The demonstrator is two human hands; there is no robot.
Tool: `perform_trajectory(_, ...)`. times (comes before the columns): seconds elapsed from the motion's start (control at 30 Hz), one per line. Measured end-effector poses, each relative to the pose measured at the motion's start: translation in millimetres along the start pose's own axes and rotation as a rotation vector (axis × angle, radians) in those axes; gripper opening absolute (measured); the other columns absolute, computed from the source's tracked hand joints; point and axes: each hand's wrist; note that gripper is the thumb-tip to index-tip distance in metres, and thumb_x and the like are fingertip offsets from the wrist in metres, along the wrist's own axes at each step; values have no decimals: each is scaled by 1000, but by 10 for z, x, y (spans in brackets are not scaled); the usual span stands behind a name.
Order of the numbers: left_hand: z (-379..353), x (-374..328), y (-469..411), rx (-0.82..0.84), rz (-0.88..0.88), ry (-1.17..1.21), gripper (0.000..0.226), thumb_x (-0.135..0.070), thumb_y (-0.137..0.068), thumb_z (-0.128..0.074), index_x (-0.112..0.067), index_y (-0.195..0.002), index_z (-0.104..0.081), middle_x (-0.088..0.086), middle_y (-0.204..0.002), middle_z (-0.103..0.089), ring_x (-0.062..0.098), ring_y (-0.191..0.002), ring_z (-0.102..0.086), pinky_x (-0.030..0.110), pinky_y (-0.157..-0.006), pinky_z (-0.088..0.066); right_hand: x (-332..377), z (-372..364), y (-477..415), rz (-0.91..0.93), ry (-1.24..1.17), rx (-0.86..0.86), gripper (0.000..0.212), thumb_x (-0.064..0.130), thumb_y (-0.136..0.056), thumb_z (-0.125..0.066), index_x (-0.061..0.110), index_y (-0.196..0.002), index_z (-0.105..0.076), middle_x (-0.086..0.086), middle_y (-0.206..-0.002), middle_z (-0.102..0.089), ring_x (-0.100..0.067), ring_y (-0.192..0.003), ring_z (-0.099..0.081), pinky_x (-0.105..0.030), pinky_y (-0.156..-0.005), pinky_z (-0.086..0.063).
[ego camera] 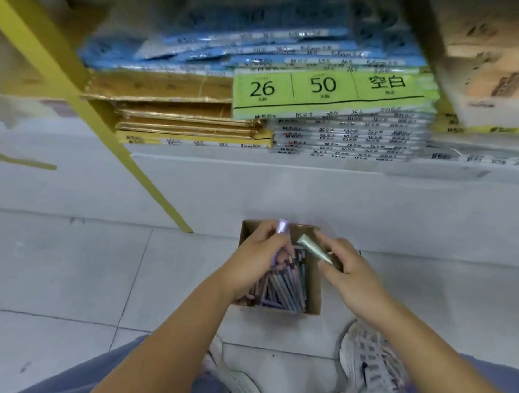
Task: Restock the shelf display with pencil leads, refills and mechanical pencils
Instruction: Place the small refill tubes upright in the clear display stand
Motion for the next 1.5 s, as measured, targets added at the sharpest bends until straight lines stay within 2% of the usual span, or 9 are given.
perform_trajectory(0.17,85,-519,480,-14,-196,-172,5,-28,-91,-70,-27,-88,-74,-16,-57,-53,3,-51,-45,17,-50,-39,650,118,236,178,-216,-84,38,-4,-83,-68,26,-102,-57,7,-98,-68,-6,-88,-64,-21,-77,-48)
perform_trajectory(0.33,170,-1141,898,-50,-349,-175,7,-24,-87,-75,-30,-87,-77,-13,-66,-60,3,-52,-46,17,-51,-40,1349,308,417,296,-509,-121,24,-8,-85,-62,8,-103,-64,-11,-92,-72,-16,-80,-71,-20,-70,-55)
perform_trajectory(0.7,200,-2101,1408,-116,-617,-288,9,-29,-87,-73,-37,-91,-72,-12,-69,-60,2,-54,-47,18,-52,-42,2507,597,623,461,-598,-125,31,5,-92,-58,20,-116,-68,-10,-97,-72,-24,-83,-70,-34,-84,-56)
perform_trajectory(0.83,235,-2235,1386,-157,-630,-261,10,-37,-89,-70,-43,-97,-71,-20,-70,-61,-1,-59,-52,16,-58,-46,2780,644,541,512,-475,-230,24,9,-92,-60,21,-112,-65,-2,-90,-75,-20,-80,-72,-24,-70,-58)
perform_trajectory(0.97,297,-2505,1283,-232,-621,-129,22,-33,-100,-53,-43,-116,-63,-7,-78,-59,9,-72,-54,24,-70,-50,3191,941,344,648,-356,-328,17,12,-91,-63,22,-104,-57,3,-92,-75,-16,-80,-73,-22,-65,-56)
perform_trajectory(1.07,329,-2703,1173,-279,-703,-88,24,-28,-104,-44,-38,-121,-59,-2,-83,-60,6,-71,-61,9,-61,-48,3606,1248,120,784,-197,-403,19,13,-90,-65,28,-97,-56,0,-94,-73,-14,-79,-72,-17,-65,-55)
perform_trajectory(1.17,348,-2838,1036,-329,-793,-55,27,-27,-103,-49,-34,-128,-56,-1,-103,-66,-6,-76,-66,1,-58,-44,4002,1491,-200,856,16,-483,24,15,-89,-67,35,-91,-54,1,-98,-68,-16,-84,-70,-26,-72,-55)
perform_trajectory(1.37,487,-3020,734,-438,-935,-26,28,-28,-97,-60,-38,-123,-61,-4,-113,-71,9,-100,-68,23,-83,-53,4487,1830,-879,832,639,-585,21,17,-87,-68,22,-106,-61,1,-98,-66,-16,-90,-60,-31,-82,-49)
perform_trajectory(1.5,594,-3080,615,-480,-986,-96,26,-27,-96,-63,-34,-121,-64,-7,-101,-70,11,-97,-66,19,-80,-51,4604,1951,-1166,753,913,-560,29,17,-85,-69,16,-112,-60,-10,-103,-65,-23,-95,-55,-32,-79,-45)
Point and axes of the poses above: each hand's wrist, its own y-axis away from the middle knuckle, its own z-axis out of the back of the hand, x = y × z
